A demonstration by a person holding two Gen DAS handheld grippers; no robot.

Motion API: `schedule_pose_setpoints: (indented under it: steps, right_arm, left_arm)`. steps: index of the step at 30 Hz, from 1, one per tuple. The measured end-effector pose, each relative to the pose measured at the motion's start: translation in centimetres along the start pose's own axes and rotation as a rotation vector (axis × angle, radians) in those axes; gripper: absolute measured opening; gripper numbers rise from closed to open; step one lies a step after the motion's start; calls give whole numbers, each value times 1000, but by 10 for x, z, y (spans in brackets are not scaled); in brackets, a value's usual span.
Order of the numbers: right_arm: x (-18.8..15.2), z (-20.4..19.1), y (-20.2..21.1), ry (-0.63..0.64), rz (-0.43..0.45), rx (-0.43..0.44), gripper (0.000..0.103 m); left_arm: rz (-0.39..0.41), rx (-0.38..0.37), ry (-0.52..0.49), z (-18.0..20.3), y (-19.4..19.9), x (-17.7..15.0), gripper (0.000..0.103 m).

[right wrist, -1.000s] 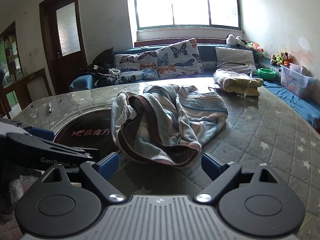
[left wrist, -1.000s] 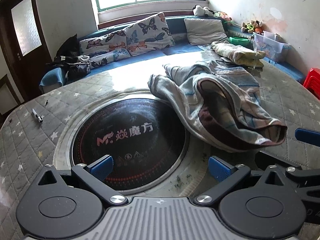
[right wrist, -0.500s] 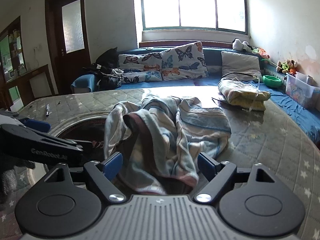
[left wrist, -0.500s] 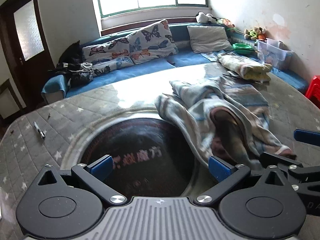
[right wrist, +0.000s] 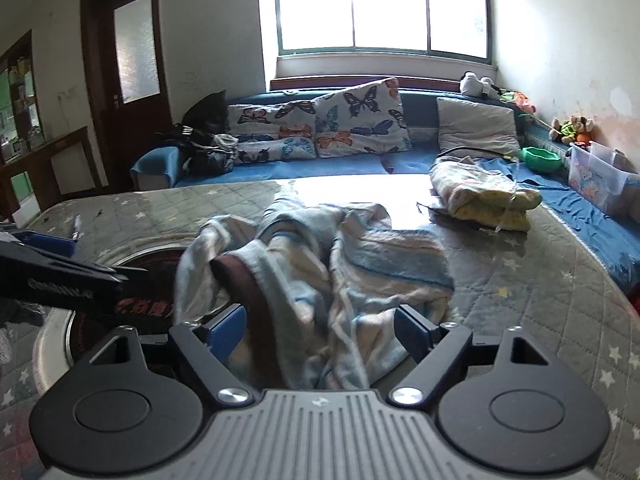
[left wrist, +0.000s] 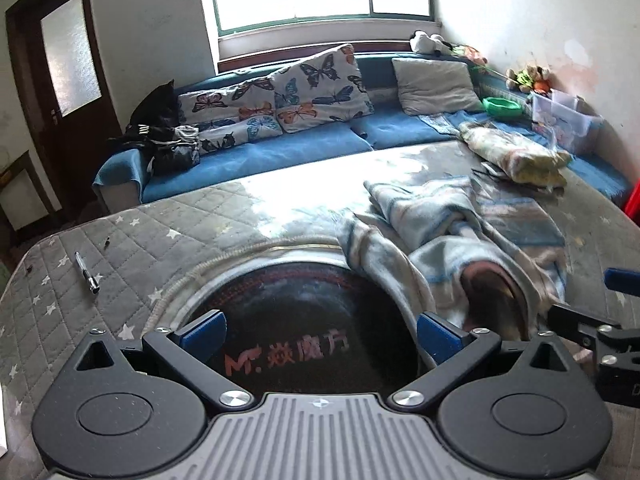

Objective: Fold towel
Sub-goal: 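Lower both grippers onto the towel edge and close on it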

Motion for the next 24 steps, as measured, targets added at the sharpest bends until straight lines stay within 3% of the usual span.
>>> schedule_pose_setpoints:
  steps: [8,13,21,24]
  right_arm:
    - [26,22,-19,19,7,-26,73]
    - [34,24,-49,11,-47,25,63]
    - [26,27,-75,-17,-109,61,57]
    - [23,27,-79,-9,-121,66,52]
  left_arm:
    - [-30,-19,107,-16,-25,32,97]
    - [-73,-30,125,-12,-49,42,91]
    - [-107,-68,85,8,-77,47,90]
    - [-131,-77,71,14,-87,43,79]
Point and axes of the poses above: each gripper's, at about its wrist camera, not at the fingertips, and y roughly against the way its jaws point, z to its right, x to its top, the point moved 7 cm from there along -y, roughly the way its jaws point, and after that the axes turned 7 degrees about y, right-handed, at the moved point
